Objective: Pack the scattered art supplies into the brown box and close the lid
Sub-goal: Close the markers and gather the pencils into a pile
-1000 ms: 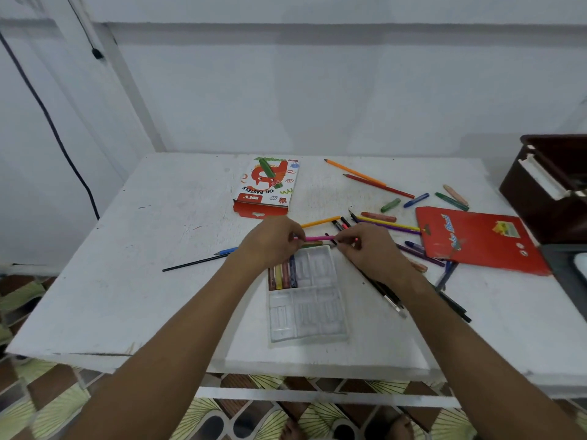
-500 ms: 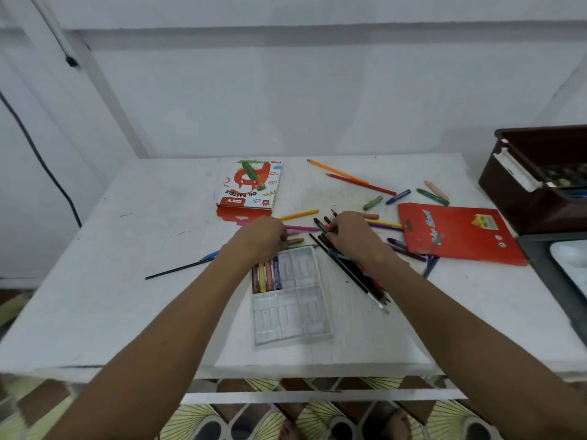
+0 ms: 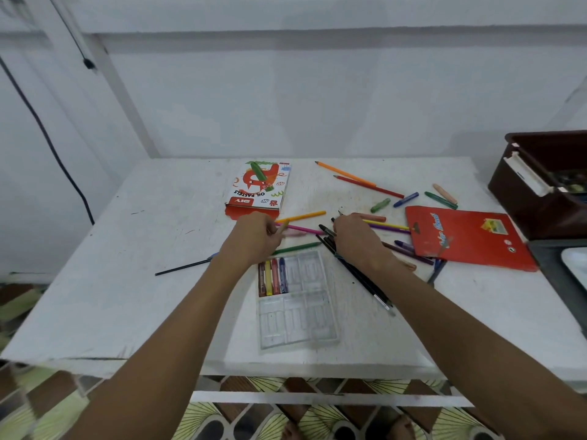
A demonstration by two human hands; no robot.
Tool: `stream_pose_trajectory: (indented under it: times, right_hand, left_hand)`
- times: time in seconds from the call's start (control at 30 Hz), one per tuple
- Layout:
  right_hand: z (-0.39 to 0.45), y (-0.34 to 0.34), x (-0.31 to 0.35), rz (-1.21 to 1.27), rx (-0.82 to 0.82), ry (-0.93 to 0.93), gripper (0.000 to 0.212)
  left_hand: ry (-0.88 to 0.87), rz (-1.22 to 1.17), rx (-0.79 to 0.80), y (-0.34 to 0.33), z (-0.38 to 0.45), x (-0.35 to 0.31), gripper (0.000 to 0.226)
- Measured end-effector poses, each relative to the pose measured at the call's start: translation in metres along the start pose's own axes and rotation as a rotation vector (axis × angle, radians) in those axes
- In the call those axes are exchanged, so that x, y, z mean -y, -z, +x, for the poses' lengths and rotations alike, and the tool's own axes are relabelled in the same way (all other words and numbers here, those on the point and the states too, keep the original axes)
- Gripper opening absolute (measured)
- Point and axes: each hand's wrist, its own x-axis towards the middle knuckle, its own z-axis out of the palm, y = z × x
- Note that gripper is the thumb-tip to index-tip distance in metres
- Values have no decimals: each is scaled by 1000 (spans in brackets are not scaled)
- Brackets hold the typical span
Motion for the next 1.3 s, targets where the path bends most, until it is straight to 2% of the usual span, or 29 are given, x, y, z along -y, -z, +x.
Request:
stream_pose_trajectory:
  times: [0.1,0.2,0.27,0.4,0.8,1.07,1.3]
  right_hand:
    - [0,1,0,93,24,-23,5]
    - [-8,4,0,276,-13,-18,17]
    - [-25,7,8,422,-30,24,18]
    - [-58,3,28,573,55,91,17]
    - [-66,-16,44,613,74,46,19]
    - [-69,-14,40,575,84,151,18]
    - [-68,-15,40,546,41,230,29]
  left_hand:
    - [85,-79,-49,6,-10,5,22]
    - [128,-122,-44,6,-24,4,24]
    - [152,-158,-11,3,-36,2,24]
    - [144,-233,25,-11,-58,-2,24]
    - [134,-203,-14,-28,-68,-6,27]
    - [14,-151,80,-23,-69,0,20]
    - [-47,-86,103,-24,-66,2,19]
